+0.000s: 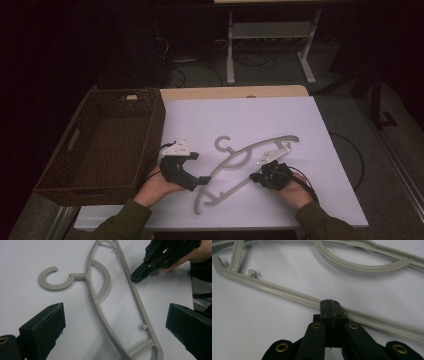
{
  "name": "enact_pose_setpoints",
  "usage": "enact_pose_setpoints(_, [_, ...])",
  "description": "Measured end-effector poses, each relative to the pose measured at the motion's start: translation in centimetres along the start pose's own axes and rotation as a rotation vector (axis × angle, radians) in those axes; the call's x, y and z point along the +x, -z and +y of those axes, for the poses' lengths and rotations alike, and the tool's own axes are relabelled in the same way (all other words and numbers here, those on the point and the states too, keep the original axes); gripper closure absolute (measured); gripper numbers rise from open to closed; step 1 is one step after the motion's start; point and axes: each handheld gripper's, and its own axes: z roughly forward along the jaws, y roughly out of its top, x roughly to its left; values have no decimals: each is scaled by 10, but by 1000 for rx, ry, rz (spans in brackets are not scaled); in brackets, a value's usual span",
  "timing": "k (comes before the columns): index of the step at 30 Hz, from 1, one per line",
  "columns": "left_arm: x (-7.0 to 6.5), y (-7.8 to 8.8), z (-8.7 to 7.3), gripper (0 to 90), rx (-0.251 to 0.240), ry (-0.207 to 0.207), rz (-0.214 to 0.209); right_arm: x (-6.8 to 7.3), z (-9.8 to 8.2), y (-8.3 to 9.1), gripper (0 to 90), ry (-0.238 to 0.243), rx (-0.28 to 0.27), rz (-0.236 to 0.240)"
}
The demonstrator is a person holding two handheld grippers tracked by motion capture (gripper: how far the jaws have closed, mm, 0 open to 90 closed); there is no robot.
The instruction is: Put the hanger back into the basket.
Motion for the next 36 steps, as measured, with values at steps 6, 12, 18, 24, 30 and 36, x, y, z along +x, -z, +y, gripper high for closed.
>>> enact_pose_setpoints(6, [3, -7, 0, 22, 22, 6, 17, -2, 0, 7, 892, -8, -41, 6])
enact_pose_setpoints(12, [6, -17, 4, 57, 35, 16, 45, -2, -3, 18, 721, -34, -85, 2])
enact_pose_setpoints(18, [10, -28, 9, 72, 50, 25, 74, -4, -6, 31, 480, -62, -139, -22])
enact_pose_setpoints(24, [12, -38, 12, 142, 78, 22, 88, -8, -11, 40, 339, -70, -180, -50])
enact_pose_setpoints(30, [10, -53, 14, 162, 133, -9, 104, -14, -16, 53, 275, -90, -231, -78])
enact_pose_setpoints(36, [9, -62, 16, 189, 137, -17, 111, -17, -17, 56, 404, -93, -244, -79])
